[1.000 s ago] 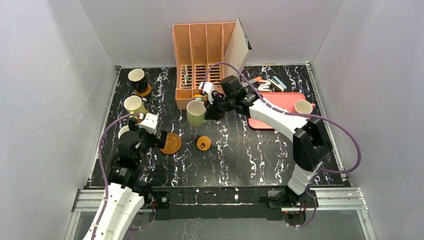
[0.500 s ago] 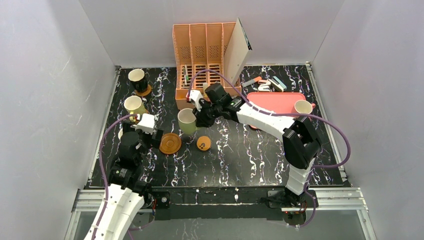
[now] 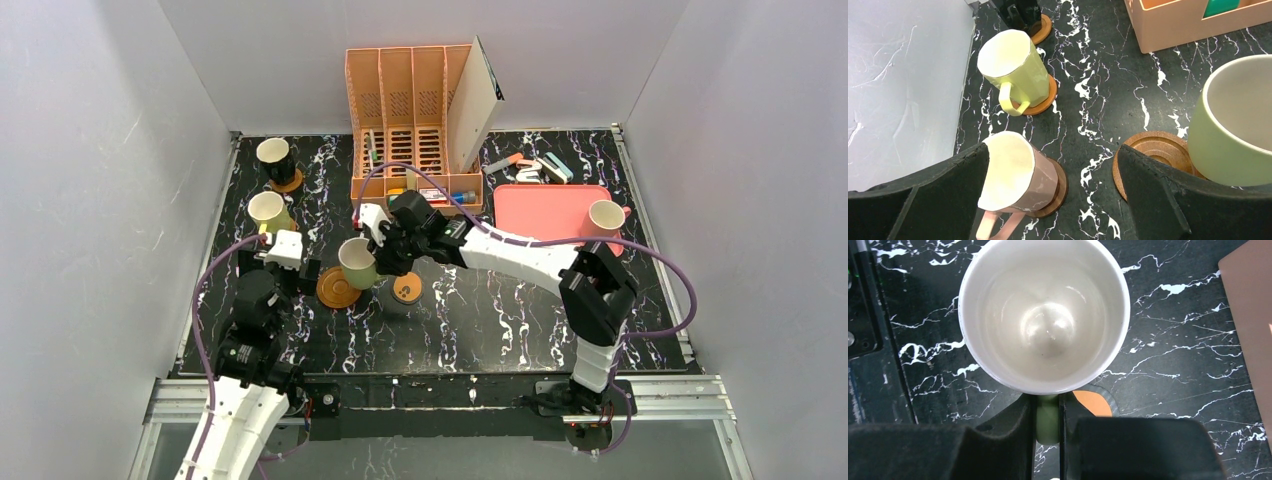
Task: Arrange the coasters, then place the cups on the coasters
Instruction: Place the cup on the coaster.
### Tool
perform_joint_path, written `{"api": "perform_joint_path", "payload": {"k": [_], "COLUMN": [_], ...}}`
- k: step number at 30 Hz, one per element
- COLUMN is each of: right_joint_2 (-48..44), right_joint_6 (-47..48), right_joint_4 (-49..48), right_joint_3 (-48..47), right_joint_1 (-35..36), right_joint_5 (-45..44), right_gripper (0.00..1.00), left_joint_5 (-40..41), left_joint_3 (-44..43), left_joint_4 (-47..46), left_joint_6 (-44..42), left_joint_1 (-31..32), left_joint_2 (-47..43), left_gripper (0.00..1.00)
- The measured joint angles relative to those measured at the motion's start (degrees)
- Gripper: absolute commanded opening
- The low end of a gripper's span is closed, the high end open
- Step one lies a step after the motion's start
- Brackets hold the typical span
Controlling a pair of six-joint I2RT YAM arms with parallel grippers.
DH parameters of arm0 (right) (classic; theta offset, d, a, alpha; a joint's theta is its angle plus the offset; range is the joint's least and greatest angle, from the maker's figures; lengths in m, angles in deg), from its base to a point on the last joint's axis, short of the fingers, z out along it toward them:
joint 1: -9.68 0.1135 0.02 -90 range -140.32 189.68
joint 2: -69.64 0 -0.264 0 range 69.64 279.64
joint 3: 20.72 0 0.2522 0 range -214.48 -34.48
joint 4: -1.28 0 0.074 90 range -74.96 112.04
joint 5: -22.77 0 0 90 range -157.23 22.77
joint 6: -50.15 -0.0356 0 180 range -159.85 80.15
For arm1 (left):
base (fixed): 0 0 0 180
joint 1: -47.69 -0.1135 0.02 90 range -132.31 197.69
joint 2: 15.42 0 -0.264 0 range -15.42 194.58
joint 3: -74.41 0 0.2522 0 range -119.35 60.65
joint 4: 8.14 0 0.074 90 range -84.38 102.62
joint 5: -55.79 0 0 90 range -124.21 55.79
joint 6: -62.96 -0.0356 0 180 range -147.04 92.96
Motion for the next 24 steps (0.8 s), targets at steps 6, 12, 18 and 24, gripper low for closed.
{"api": "perform_joint_path", "payload": {"k": [6,12,18,24], "right_joint_2": [2.45,2.67,3.61,3.8], "right_joint_6": [-0.02,0.59,0.31,-0.07], "right_joint_4": [-0.74,-2.45,-3.93,-6.19], "right_joint_3": [-1.25,-1.25,-1.22,0.09], "right_joint_1": [1.81,2.62,2.56,2.56], "right_joint_5": [-3.3,-4.28,-3.91,-3.87], "right_gripper": [0.01,0.01,0.06,0.01], "left_joint_5": [0.15,0.15,0.11,0.09], "left_joint_3": [0.0,0.17,0.17,0.17], "left_joint_4": [0.17,0.13,0.07,0.07], "left_joint_6": [-0.11,-0.11,-0.11,-0.11], "left_joint_1": [-0.04,-0.17,-0.61,-0.94], "left_joint_2": [3.15,-0.7,-0.74,-0.68], "left_gripper": [0.98,0.98,0.98,0.98]}}
